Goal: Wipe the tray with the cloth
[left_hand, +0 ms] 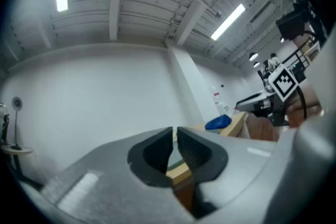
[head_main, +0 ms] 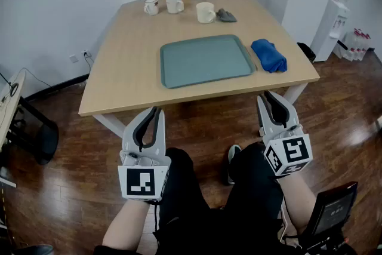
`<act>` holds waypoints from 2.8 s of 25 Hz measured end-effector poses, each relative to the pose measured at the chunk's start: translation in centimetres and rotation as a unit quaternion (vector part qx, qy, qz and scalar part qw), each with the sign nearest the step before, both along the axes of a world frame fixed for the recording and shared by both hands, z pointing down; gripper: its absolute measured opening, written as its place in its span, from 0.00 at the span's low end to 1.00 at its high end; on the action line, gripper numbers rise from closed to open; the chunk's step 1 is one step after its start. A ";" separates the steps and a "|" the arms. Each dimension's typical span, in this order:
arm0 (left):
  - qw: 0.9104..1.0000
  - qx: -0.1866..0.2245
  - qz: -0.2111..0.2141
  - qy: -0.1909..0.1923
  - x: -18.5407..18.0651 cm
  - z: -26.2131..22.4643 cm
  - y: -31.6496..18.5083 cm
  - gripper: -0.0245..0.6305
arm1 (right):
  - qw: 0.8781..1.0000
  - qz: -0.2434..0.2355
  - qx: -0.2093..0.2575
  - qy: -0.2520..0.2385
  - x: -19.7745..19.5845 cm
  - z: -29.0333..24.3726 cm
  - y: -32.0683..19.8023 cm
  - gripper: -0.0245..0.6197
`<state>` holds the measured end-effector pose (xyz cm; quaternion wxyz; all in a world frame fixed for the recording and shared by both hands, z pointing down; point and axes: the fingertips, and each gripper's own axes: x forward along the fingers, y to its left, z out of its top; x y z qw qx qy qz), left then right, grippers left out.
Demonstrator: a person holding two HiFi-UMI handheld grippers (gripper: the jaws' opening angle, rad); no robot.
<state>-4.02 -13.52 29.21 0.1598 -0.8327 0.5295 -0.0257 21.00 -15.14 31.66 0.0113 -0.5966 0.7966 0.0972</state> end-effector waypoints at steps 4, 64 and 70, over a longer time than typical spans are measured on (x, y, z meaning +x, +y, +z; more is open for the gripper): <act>1.000 0.001 0.004 0.000 0.5 -0.2 -1.3 0.08 | 0.999 0.014 -0.030 0.000 2.2 1.0 -2.3 0.15; 0.924 -0.245 0.168 -0.239 1.2 13.4 -15.4 0.25 | 0.876 -0.134 -0.318 0.338 -17.2 9.4 -29.7 0.21; 0.923 -0.248 0.173 -0.237 1.0 13.5 -15.4 0.25 | 0.891 -0.089 -0.332 0.298 -9.6 9.6 -30.0 0.21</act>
